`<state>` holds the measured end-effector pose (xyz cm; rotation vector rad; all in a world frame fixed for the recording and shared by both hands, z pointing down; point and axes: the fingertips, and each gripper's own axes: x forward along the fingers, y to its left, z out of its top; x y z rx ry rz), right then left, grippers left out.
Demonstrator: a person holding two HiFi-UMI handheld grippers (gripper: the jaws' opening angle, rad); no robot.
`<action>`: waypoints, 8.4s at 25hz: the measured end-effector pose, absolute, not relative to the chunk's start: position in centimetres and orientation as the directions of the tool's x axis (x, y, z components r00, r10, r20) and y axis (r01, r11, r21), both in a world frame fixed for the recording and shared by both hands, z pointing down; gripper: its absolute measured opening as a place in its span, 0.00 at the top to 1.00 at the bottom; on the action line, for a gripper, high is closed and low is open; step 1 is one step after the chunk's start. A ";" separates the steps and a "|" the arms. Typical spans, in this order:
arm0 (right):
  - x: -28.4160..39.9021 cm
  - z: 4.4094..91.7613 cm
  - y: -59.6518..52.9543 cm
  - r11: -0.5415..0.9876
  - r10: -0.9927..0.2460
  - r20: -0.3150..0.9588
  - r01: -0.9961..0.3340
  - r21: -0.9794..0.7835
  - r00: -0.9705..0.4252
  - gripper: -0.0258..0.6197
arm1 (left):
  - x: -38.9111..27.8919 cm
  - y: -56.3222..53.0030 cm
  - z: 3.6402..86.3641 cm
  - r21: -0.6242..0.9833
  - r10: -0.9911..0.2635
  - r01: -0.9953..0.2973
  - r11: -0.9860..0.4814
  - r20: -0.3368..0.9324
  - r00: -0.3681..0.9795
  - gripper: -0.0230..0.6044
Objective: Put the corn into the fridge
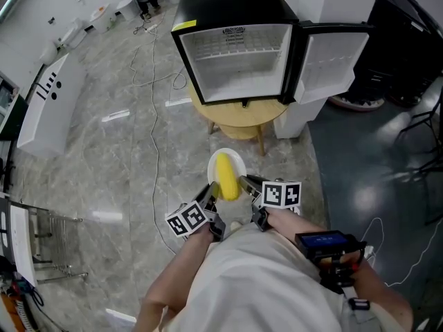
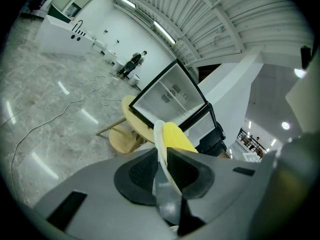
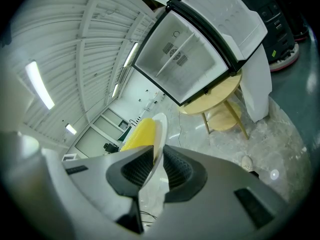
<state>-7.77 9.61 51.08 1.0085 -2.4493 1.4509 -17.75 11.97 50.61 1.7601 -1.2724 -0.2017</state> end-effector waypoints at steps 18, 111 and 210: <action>-10.2 51.0 9.0 0.331 -0.459 0.424 -0.593 -0.734 -0.781 0.87 | -20.3 11.6 50.2 0.754 -0.832 -0.657 -0.019 0.352 0.428 0.86; -5.0 53.5 -17.8 0.226 -0.469 0.453 -0.599 -0.769 -0.758 0.87 | -15.2 -15.8 52.3 0.759 -0.779 -0.651 -0.024 0.394 0.488 0.87; 0.5 61.3 -27.3 0.032 -0.587 0.553 -0.699 -0.714 -0.591 0.87 | -9.7 -28.4 60.8 0.673 -0.525 -0.714 -0.191 0.545 0.654 0.87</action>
